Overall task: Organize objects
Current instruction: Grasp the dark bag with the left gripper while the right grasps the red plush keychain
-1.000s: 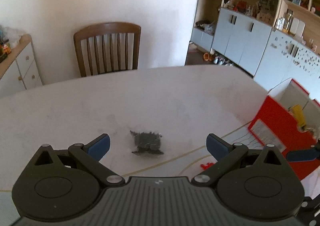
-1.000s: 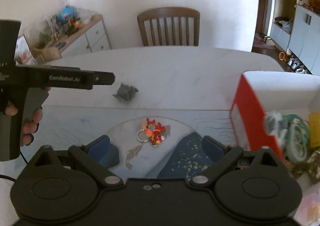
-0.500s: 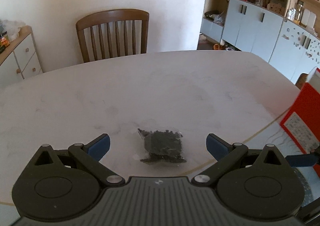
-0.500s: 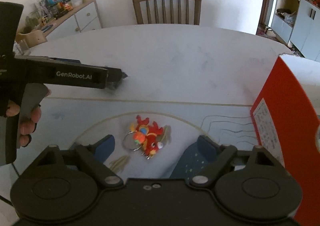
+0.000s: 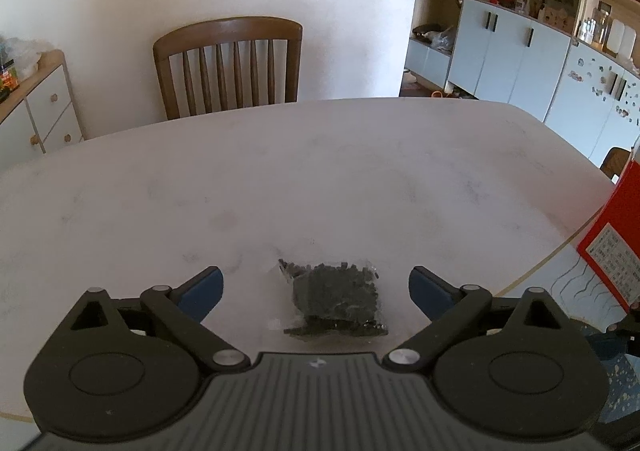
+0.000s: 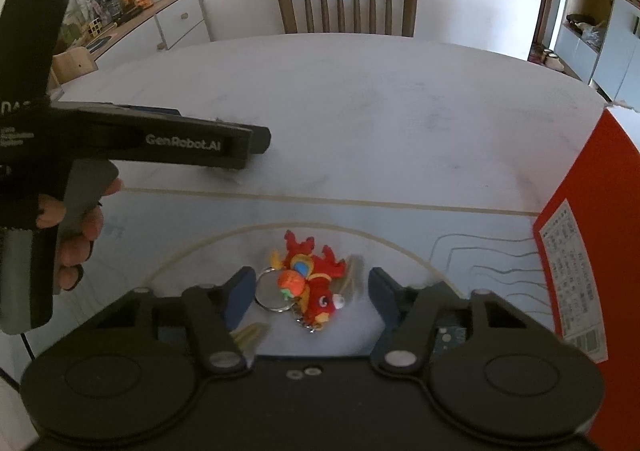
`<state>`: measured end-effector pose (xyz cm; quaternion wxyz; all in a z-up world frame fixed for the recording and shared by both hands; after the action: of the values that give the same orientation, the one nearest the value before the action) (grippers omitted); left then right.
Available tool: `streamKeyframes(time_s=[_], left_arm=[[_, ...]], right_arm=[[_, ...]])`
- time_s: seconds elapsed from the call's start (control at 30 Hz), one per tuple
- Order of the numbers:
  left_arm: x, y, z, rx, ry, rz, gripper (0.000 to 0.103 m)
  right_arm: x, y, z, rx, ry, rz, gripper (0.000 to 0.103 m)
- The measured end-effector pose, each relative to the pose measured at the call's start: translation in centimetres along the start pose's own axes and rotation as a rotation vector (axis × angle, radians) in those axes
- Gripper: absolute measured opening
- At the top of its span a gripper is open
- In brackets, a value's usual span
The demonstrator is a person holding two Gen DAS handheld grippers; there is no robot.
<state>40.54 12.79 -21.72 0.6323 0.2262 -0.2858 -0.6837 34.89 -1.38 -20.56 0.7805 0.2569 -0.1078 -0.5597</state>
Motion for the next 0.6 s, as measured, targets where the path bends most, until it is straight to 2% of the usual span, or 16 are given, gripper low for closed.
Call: streamKeyframes(time_s=[0.13,0.17,0.2,0.3,0.43,0.6], left_arm=[[0.1,-0.4,0.0,0.003,-0.003,-0.002,0.095],[0.2,-0.4,0.1,0.006,-0.005,-0.004,0.088],[0.2,-0.5,0.1,0.002,-0.011,-0.009,0.076],[0.2,-0.6,-0.5,-0.023,-0.010,-0.015,0.065],[0.5,-0.7,-0.6,-0.025,-0.008,-0.029,0.052],[1.1,-0.6,-0.5,-0.034,0.000,-0.054,0.045]], right_arm=[[-0.1,0.1,0.0,0.006,-0.009,0.000,0.050],[-0.1,0.1,0.0,0.007,-0.011,-0.002,0.047],[-0.1,0.1,0.0,0.008,-0.012,-0.004,0.045],[0.2,0.1,0.0,0.010,-0.011,-0.025,0.042],[0.3,0.1,0.1,0.013,-0.021,-0.042,0.038],[0.2,-0.1,0.2,0.016,-0.035,-0.036,0.035]])
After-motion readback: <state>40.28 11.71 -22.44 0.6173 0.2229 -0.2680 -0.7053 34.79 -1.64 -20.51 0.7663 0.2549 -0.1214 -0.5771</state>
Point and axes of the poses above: each gripper's, at about its wrist camera, not at the fingertips, and z roughly against the way its jaws point, x to its right, y to its top, the point moved 7 cm from there along -z, roughly the way its jaws point, and after that the axes turned 4 degrees about -x, right-handed, at the moved point
